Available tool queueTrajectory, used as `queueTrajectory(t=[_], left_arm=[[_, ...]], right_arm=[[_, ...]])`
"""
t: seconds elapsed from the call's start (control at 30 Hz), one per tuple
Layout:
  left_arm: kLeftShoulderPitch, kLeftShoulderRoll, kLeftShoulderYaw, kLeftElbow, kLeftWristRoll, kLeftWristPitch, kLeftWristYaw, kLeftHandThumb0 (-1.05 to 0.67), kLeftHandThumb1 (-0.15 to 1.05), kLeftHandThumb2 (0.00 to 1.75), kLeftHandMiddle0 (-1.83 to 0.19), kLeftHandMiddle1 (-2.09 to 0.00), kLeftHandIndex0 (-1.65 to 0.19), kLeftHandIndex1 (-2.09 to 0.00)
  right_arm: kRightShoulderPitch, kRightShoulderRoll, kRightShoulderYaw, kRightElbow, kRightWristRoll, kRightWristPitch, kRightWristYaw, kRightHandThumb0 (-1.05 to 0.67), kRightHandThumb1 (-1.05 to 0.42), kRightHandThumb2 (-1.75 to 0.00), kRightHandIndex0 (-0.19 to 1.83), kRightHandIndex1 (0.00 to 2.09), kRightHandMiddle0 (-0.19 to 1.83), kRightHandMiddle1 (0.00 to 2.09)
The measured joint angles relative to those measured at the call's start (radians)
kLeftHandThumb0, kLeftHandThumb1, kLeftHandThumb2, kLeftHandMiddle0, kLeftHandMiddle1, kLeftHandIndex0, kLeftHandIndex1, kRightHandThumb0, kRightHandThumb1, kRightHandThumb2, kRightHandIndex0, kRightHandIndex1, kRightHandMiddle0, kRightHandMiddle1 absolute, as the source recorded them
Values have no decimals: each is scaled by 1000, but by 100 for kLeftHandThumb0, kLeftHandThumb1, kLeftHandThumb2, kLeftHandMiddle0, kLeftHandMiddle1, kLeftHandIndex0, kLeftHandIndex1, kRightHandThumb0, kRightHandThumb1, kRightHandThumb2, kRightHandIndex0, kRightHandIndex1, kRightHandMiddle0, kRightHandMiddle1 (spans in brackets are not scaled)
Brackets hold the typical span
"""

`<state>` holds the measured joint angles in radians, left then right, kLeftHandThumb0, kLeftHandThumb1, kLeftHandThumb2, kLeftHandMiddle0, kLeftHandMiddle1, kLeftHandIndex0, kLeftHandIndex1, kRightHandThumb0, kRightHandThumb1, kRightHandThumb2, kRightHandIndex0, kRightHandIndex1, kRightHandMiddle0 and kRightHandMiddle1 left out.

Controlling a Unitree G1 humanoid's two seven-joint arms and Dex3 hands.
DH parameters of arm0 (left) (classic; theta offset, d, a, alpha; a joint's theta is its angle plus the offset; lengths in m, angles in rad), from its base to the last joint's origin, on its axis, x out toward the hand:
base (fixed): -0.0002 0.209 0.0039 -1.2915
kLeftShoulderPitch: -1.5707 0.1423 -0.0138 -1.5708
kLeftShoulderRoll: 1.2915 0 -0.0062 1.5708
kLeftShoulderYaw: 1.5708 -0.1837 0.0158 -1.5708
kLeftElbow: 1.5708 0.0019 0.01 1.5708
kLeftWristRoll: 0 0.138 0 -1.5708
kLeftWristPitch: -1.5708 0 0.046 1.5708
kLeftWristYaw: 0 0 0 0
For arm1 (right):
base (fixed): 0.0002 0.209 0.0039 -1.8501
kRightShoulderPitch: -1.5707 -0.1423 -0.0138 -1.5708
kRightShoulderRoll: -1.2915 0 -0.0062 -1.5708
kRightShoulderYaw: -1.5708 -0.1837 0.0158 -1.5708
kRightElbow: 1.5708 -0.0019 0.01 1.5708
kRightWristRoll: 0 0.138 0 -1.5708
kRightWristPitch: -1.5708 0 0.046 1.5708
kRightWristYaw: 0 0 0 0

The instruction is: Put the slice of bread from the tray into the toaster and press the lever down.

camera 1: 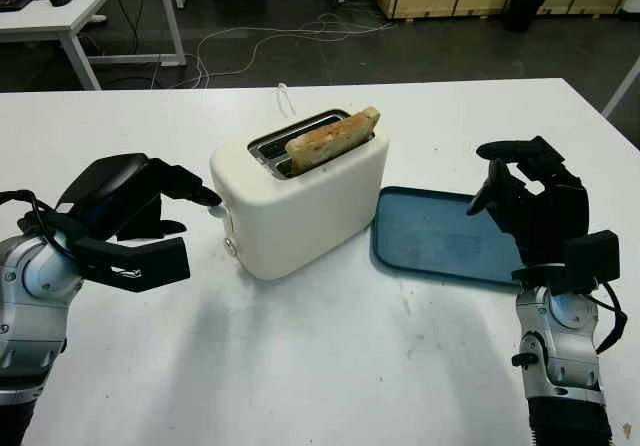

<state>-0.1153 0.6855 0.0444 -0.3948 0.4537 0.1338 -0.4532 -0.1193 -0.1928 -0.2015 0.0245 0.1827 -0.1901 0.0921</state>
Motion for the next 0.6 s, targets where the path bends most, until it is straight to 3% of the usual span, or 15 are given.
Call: queueTrajectory(t=[0.6], left_arm=[[-25, 1, -30, 25, 2, -4, 0, 30, 86, 1, -103, -157, -107, 0]], right_arm=[[7, 4, -6, 0, -6, -9, 6, -26, -92, -48, 95, 175, 67, 175]])
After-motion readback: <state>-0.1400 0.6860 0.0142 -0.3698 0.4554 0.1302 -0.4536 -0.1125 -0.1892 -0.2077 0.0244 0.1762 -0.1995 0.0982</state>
